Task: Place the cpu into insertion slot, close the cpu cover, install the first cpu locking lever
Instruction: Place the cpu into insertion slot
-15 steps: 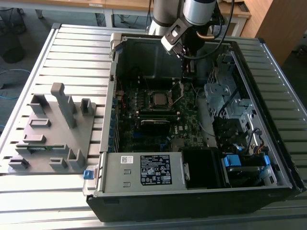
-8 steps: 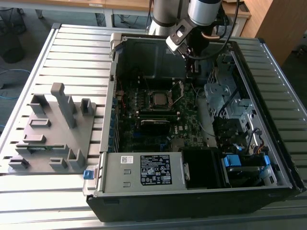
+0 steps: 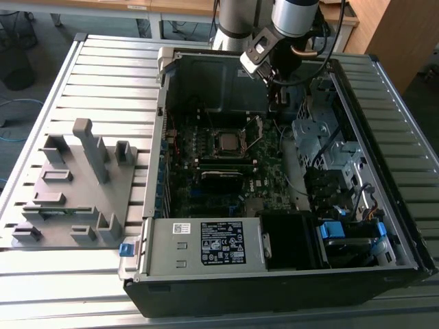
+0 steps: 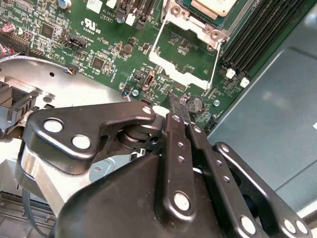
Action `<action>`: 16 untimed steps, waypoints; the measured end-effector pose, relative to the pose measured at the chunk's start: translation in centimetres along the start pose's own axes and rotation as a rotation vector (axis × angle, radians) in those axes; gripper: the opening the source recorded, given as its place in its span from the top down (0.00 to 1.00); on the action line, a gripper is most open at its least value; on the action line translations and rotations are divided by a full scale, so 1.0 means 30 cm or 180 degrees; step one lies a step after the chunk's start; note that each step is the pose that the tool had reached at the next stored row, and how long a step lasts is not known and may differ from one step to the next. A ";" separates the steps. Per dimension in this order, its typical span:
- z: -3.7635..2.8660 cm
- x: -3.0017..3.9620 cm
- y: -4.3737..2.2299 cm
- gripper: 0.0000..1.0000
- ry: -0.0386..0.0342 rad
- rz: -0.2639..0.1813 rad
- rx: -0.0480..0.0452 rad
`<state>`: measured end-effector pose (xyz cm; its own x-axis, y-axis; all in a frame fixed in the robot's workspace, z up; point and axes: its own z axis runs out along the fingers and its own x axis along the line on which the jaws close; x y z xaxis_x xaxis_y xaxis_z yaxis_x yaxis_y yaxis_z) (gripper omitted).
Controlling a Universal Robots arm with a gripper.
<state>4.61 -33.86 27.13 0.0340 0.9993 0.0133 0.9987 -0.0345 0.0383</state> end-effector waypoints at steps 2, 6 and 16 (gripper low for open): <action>0.000 0.000 0.000 0.90 0.0000 0.0000 0.0000; 0.003 0.000 0.001 0.90 0.0000 0.0000 0.0000; 0.025 0.000 0.001 0.90 -0.0003 0.0000 0.0000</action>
<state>4.67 -33.86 26.38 0.0340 0.9993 0.0124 0.9987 -0.0344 0.0382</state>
